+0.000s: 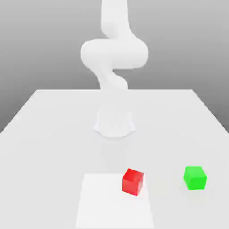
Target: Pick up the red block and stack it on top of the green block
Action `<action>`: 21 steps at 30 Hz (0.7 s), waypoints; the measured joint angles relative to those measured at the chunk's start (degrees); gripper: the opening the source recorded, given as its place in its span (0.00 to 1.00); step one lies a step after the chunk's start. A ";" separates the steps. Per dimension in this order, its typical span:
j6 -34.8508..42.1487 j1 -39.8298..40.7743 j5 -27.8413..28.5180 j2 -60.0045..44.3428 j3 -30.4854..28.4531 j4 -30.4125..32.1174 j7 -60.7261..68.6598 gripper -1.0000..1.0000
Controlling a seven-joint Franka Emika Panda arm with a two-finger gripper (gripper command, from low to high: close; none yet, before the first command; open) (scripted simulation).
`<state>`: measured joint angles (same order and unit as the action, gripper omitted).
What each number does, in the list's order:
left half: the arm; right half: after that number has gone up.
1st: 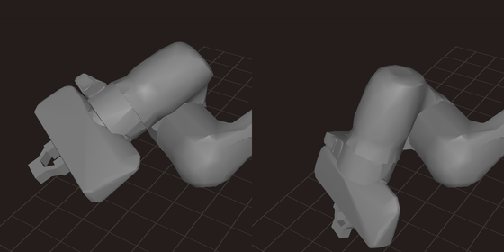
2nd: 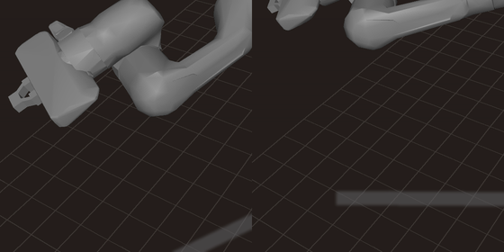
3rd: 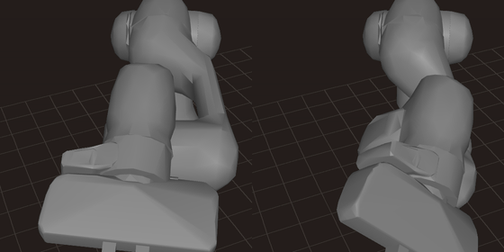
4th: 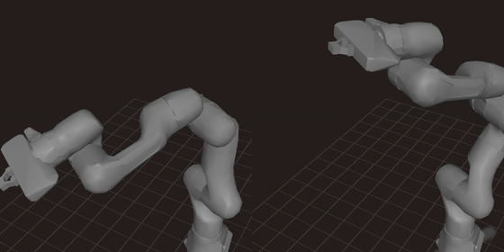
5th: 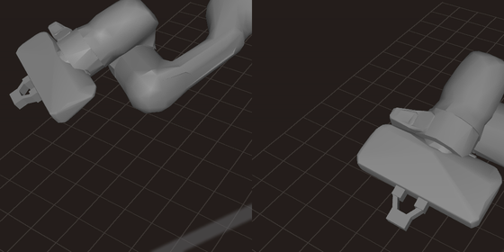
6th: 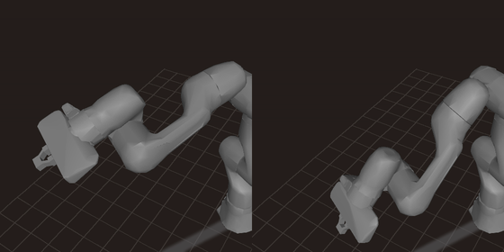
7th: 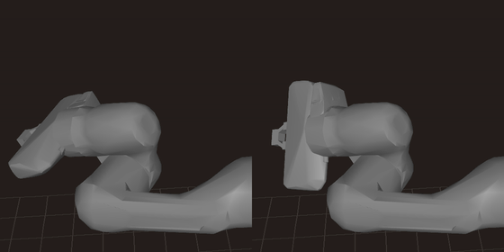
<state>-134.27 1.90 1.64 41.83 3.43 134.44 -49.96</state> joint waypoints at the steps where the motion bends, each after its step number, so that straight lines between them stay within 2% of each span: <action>1: -1.09 0.75 0.73 -1.78 1.34 1.15 -1.80 0.50; 7: -7.09 4.84 4.30 -12.18 7.60 7.56 -11.44 0.50; 13: -13.00 7.57 6.91 -22.60 11.16 13.87 -20.24 0.50; 17: -17.07 8.39 7.20 -29.13 12.32 18.11 -25.04 0.50; 21: -21.26 8.09 5.06 -34.93 12.83 22.42 -28.08 0.50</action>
<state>-155.54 9.99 6.70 6.90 16.25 156.85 -78.03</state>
